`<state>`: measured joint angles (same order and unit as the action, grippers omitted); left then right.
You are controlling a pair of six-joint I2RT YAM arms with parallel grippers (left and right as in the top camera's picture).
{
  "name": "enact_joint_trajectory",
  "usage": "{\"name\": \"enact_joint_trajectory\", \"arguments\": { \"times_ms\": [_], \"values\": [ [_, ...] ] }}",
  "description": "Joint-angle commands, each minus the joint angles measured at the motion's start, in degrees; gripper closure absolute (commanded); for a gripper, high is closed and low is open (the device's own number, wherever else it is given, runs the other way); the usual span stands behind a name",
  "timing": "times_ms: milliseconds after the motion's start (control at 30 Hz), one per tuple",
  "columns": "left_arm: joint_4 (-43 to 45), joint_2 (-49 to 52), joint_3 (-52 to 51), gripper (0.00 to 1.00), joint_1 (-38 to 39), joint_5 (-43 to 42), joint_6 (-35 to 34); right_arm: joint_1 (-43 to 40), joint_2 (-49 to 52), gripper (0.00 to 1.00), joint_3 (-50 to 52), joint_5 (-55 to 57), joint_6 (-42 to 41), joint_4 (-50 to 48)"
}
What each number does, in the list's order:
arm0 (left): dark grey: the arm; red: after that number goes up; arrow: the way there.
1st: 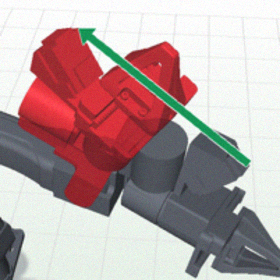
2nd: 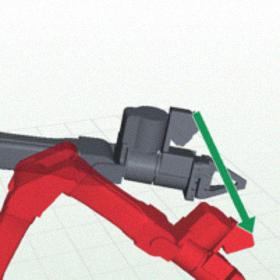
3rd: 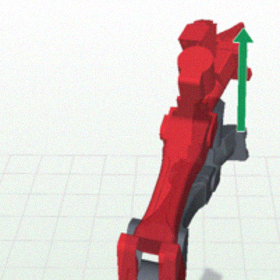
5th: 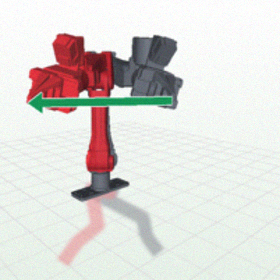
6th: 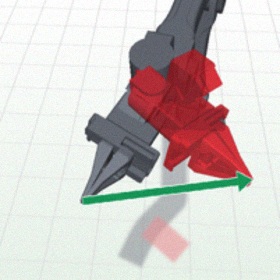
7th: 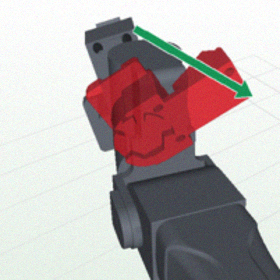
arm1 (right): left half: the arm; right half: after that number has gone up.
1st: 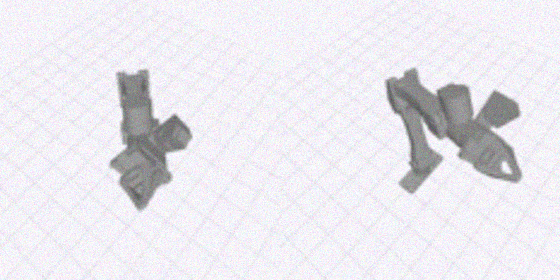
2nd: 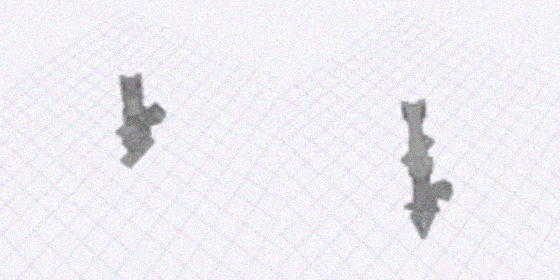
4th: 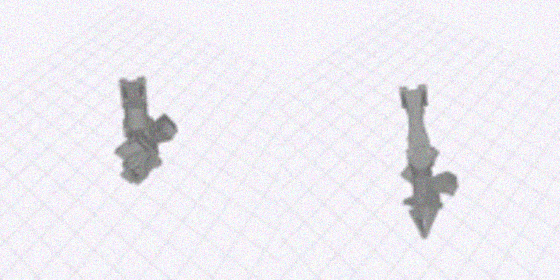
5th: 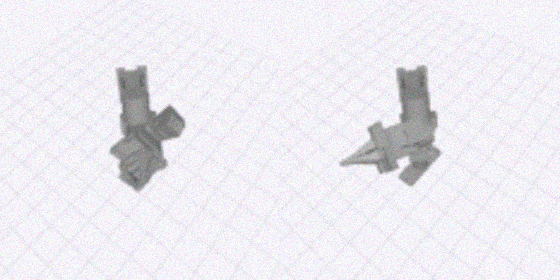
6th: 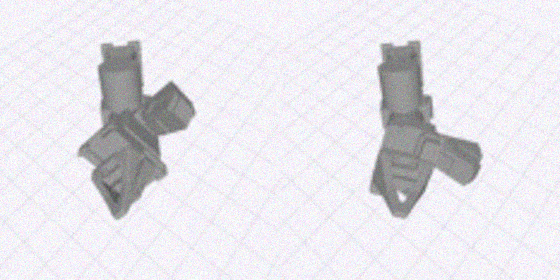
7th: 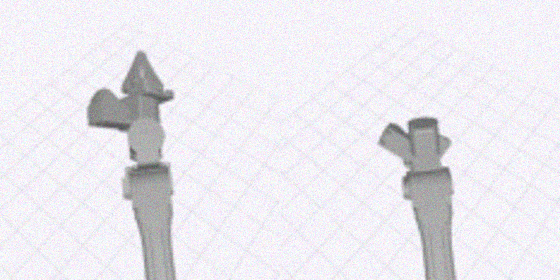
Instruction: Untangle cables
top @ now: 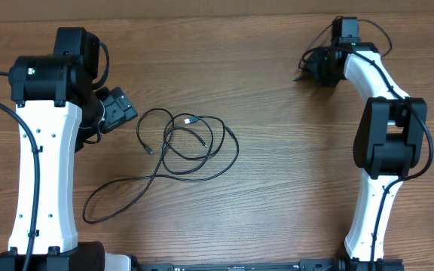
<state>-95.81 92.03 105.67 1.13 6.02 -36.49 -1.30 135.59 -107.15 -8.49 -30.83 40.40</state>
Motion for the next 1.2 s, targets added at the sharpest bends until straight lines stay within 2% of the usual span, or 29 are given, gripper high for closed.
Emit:
{"name": "enact_joint_trajectory", "arguments": {
  "times_ms": [0,233,400,467,533,733,800,933,1000,1167],
  "values": [
    [0.1,0.1,-0.5,0.0,0.0,-0.1,0.3,1.2,1.7,0.56,1.6,1.0,-1.1,-0.7],
    [0.1,0.1,-0.5,0.0,0.0,-0.1,0.3,1.3,3.9,0.56,2.9,0.7,-1.3,-4.2],
    [0.1,0.1,-0.5,0.0,0.0,-0.1,0.3,1.3,4.6,0.57,2.9,0.7,-0.6,-12.2],
    [0.1,0.1,-0.5,0.0,0.0,-0.1,0.3,0.8,4.3,0.53,0.9,-0.4,4.2,-15.6],
    [0.1,0.1,-0.5,0.0,0.0,-0.1,0.3,0.0,3.8,0.5,-1.7,-2.4,6.8,-13.7],
    [0.1,0.1,-0.5,0.0,0.0,-0.1,0.3,-3.5,1.3,0.48,-12.9,-3.1,8.9,-2.9],
    [0.1,0.1,-0.5,0.01,0.0,-0.1,0.3,-5.0,1.0,0.41,-18.0,-3.1,8.9,1.7],
    [0.1,0.1,-0.5,0.0,0.0,-0.1,0.3,-8.0,1.0,0.35,-26.5,-3.1,8.9,9.4],
    [0.1,0.1,-0.5,0.0,0.0,-0.1,0.3,-9.5,1.0,0.32,-28.2,-3.1,8.8,11.8],
    [0.1,0.1,-0.5,0.0,0.0,-0.1,0.3,-11.6,1.0,0.32,-26.9,-3.1,8.8,16.9]
  ]
}}
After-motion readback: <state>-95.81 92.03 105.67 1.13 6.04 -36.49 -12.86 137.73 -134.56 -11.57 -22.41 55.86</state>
